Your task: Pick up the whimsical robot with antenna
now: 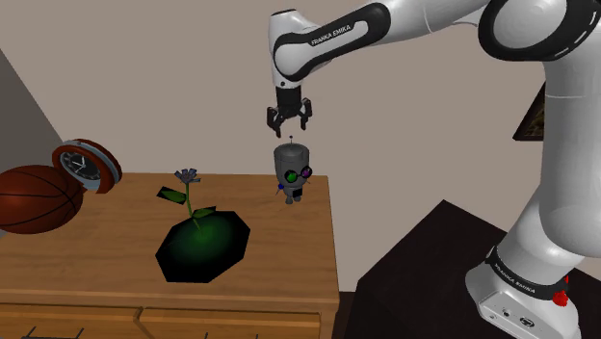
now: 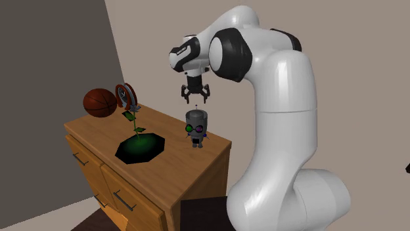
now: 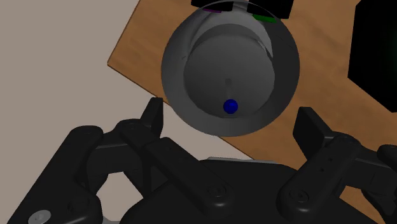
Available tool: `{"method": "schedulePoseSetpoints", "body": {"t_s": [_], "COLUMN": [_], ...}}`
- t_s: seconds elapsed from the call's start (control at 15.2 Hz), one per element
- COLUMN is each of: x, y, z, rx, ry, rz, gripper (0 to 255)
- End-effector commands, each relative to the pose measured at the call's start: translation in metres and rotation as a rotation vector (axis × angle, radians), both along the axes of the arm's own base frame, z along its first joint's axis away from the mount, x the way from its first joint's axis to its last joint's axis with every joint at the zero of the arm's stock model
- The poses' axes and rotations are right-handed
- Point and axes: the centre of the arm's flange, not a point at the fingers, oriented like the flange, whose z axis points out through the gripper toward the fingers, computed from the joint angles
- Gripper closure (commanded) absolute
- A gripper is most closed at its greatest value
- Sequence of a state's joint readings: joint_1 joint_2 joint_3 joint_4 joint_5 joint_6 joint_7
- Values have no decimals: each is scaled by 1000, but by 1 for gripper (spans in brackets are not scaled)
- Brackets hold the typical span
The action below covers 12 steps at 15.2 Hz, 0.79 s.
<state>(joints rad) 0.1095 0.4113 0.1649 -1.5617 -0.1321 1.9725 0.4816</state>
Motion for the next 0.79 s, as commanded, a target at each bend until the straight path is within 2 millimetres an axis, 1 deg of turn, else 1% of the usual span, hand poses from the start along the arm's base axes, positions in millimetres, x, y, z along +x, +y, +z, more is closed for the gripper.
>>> {"method": "schedulePoseSetpoints", "body": {"t_s": [0.0, 0.2, 0.33, 0.4, 0.73], "x": [1, 1, 1, 2, 2], "y": [1, 1, 1, 1, 1], "z": [-10, -26, -29, -29, -29], "rx": [0, 0, 0, 0, 0], "ry": [-1, -1, -1, -1, -1], "rz": [0, 0, 0, 0, 0], "gripper": [0, 0, 0, 255, 255]}}
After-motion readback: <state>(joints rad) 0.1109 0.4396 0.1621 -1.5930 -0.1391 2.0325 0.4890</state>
